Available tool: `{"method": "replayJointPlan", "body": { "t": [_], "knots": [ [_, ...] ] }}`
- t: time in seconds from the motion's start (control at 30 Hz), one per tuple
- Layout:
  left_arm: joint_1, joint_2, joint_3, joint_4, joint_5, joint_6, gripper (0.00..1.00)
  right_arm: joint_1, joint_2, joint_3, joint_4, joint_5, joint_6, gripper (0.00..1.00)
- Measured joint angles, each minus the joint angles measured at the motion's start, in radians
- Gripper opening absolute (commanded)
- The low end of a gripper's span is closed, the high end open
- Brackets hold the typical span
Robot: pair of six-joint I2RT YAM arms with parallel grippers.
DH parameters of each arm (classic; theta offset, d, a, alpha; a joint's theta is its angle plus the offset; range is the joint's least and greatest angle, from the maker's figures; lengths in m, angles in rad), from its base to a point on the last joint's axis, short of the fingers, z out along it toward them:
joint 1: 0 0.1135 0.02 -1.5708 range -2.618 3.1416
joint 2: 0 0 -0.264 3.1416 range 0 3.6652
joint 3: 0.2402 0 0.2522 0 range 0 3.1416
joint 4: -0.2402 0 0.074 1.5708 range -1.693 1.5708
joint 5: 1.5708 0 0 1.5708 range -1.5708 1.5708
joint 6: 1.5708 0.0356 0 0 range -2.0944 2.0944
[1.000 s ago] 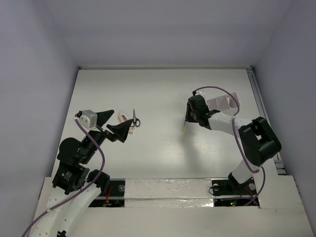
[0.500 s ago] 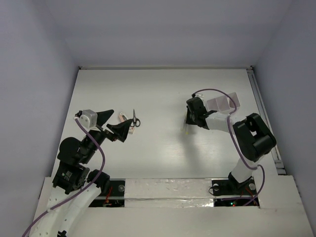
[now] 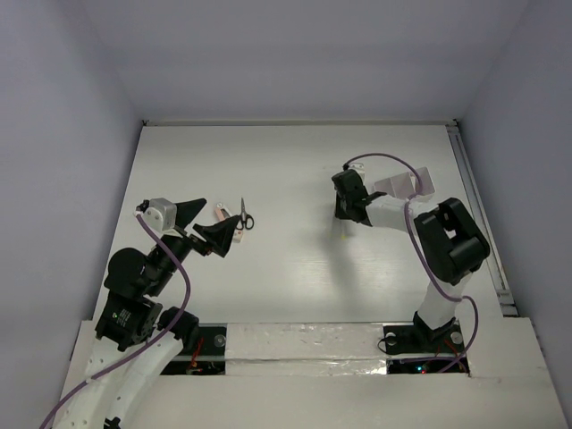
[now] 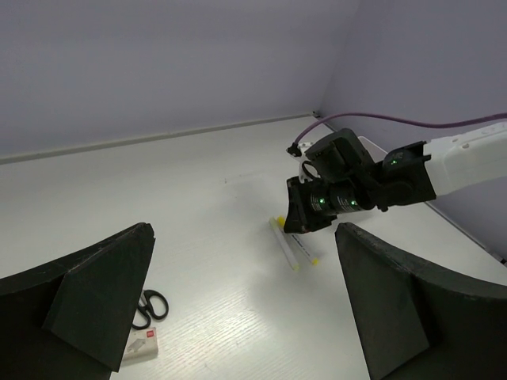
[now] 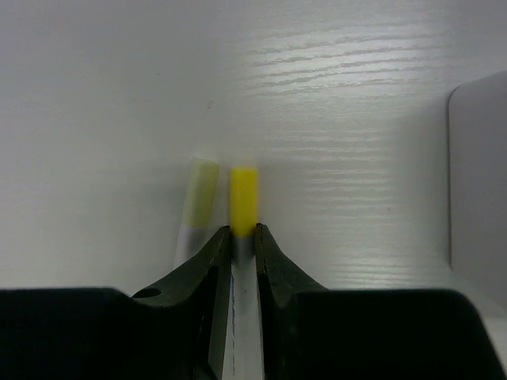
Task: Sort the stationery into containers
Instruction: Pick up the pen from the center of the board, then place the pen in the storage box.
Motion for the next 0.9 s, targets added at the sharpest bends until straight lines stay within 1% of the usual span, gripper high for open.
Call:
{"method": "replayJointPlan", "body": {
  "t": [0.03, 0.17, 0.33, 0.43, 0.53, 0.7, 0.8, 0.9],
  "knots": [
    [0.000, 0.000, 0.000, 0.000, 0.000, 0.000, 0.99, 0.000, 0.004, 0.008, -0.008, 0.006, -0.007, 0.13],
    [0.000, 0.000, 0.000, 0.000, 0.000, 0.000, 0.99, 0.000, 0.018, 0.036, -0.037, 0.023, -0.032, 0.02],
    [0.000, 0.000, 0.000, 0.000, 0.000, 0.000, 0.99, 0.000, 0.000, 0.029, -0.047, 0.029, -0.046, 0.00],
    [0.000, 0.000, 0.000, 0.000, 0.000, 0.000, 0.99, 0.000, -0.093, -0.013, -0.035, 0.032, -0.053, 0.00],
    [0.000, 0.000, 0.000, 0.000, 0.000, 0.000, 0.99, 0.000, -0.204, -0.032, 0.027, 0.063, -0.069, 0.00],
    [0.000, 0.000, 0.000, 0.000, 0.000, 0.000, 0.99, -0.027, -0.346, -0.064, 0.206, 0.182, -0.127, 0.00],
    [0.000, 0.000, 0.000, 0.000, 0.000, 0.000, 0.99, -0.108, -0.399, -0.117, 0.351, 0.264, -0.177, 0.00],
    [0.000, -0.001, 0.000, 0.000, 0.000, 0.000, 0.99, -0.217, -0.411, -0.164, 0.480, 0.313, -0.223, 0.00]
  ]
}}
